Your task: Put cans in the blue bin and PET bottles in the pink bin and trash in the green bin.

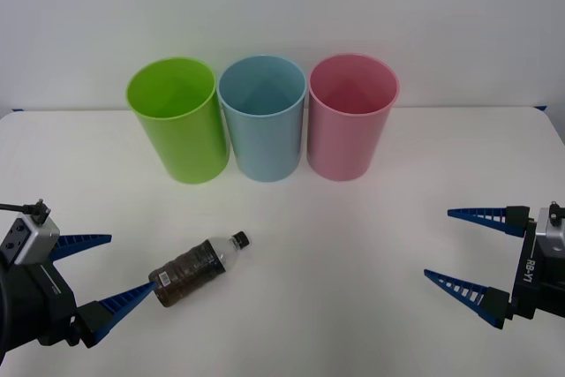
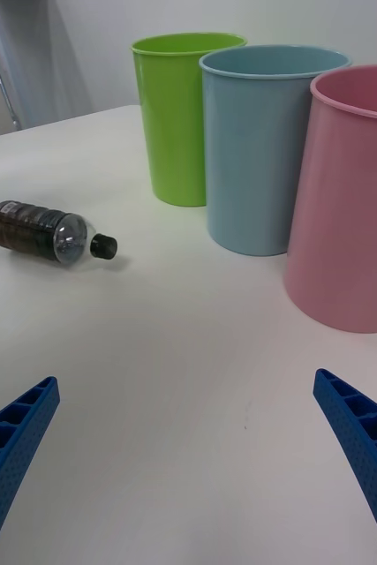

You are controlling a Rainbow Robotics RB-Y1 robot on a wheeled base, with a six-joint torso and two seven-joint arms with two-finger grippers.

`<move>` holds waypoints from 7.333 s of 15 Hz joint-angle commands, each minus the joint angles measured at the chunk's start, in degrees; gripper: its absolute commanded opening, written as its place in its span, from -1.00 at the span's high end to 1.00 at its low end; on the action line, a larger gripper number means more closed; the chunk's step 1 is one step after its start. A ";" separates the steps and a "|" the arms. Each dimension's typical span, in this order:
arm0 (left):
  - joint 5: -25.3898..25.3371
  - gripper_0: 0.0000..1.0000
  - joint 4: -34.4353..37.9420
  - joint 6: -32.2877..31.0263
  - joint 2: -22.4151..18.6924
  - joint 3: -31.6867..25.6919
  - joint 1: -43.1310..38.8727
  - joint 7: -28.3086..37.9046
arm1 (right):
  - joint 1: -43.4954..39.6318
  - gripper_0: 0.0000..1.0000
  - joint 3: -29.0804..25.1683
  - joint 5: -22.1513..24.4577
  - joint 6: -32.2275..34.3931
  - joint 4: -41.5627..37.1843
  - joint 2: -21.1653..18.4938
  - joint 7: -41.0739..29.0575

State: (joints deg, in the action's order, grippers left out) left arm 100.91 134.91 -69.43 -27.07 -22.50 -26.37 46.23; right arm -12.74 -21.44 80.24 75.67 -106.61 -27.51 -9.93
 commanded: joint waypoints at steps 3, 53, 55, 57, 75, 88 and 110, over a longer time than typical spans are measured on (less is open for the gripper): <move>-0.01 -1.00 0.00 0.00 0.00 0.00 0.00 0.00 | 0.00 -1.00 0.00 0.00 0.00 0.00 0.00 0.00; 44.03 -1.00 -10.20 14.41 -13.27 40.08 17.58 30.06 | 0.00 -1.00 0.00 0.00 0.00 0.00 0.00 0.00; 44.99 -1.00 -12.57 14.41 -11.34 41.04 19.07 30.06 | 0.00 -1.00 0.00 0.00 0.00 0.00 0.00 0.00; 47.10 -1.00 -15.29 14.41 -9.76 42.10 20.57 30.06 | 0.00 -1.00 0.00 0.00 0.00 0.00 0.00 0.00; 50.44 1.00 -25.40 17.67 -6.68 48.52 26.54 30.06 | 0.00 -1.00 0.00 0.00 0.00 0.00 0.00 0.00; 24.25 1.00 -17.40 33.57 -11.78 44.12 20.83 22.76 | 0.00 -1.00 0.00 0.00 0.00 0.00 0.00 0.00; -9.50 1.00 -10.90 57.04 -9.84 43.51 34.45 10.99 | 0.00 -1.00 0.00 0.00 0.00 0.00 0.00 0.00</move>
State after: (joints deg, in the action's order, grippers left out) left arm 91.60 124.97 -12.35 -37.25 20.55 6.07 57.06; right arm -12.74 -21.45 80.24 75.67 -106.61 -27.51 -9.93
